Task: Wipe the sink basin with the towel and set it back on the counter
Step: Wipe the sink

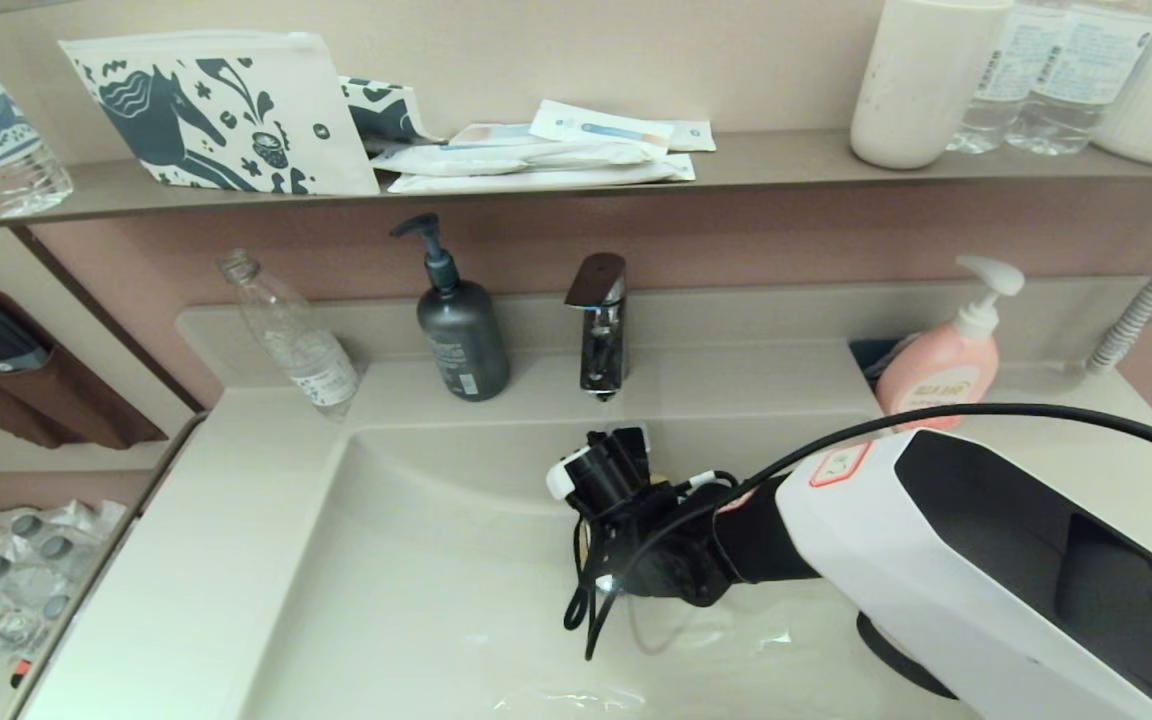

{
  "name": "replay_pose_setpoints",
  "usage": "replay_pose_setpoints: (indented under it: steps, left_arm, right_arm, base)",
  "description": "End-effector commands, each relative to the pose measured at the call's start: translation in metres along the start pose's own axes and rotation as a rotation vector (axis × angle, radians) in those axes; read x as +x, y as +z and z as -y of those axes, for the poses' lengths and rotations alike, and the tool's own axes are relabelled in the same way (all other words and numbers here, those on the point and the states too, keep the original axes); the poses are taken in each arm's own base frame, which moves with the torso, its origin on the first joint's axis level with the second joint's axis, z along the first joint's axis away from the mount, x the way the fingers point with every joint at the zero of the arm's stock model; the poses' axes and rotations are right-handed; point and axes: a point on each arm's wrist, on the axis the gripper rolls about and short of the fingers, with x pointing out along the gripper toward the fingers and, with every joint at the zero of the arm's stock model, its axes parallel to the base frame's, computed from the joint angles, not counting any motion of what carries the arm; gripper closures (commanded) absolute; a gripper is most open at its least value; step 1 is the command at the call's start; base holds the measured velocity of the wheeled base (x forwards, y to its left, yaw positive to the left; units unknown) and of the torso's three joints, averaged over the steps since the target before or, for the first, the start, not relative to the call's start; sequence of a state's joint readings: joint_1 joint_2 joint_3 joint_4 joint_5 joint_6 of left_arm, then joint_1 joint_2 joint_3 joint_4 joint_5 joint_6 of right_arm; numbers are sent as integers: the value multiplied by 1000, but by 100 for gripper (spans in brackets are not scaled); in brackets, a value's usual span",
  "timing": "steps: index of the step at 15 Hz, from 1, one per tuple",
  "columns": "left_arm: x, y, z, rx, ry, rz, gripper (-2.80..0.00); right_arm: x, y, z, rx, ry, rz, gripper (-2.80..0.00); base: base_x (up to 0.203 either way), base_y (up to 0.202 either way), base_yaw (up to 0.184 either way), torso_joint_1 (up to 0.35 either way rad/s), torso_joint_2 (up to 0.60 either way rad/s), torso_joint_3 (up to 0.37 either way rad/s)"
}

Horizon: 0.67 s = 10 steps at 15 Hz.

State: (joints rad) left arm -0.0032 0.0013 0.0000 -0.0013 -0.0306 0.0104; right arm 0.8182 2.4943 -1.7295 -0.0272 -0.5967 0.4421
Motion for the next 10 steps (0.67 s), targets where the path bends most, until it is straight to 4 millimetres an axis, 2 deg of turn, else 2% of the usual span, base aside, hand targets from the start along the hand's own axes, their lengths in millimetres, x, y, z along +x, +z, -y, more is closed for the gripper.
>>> replay_pose_setpoints:
  steps: [1,5,7,10]
  left_arm:
    - [0,0,0,0,0,0,0]
    - [0,0,0,0,0,0,0]
    - [0,0,0,0,0,0,0]
    - [0,0,0,0,0,0,0]
  right_arm:
    - [-8,-5,-21,-22,51,10,0]
    - [-24,-10,-51,-68,118,18,0]
    - [-25,-12,-63,-69,150,26,0]
    - [-31,-26,-80,-109,193,-8,0]
  base:
    - [0,0,0,0,0,0]
    - [0,0,0,0,0,0]
    - [0,0,0,0,0,0]
    - [0,0,0,0,0,0]
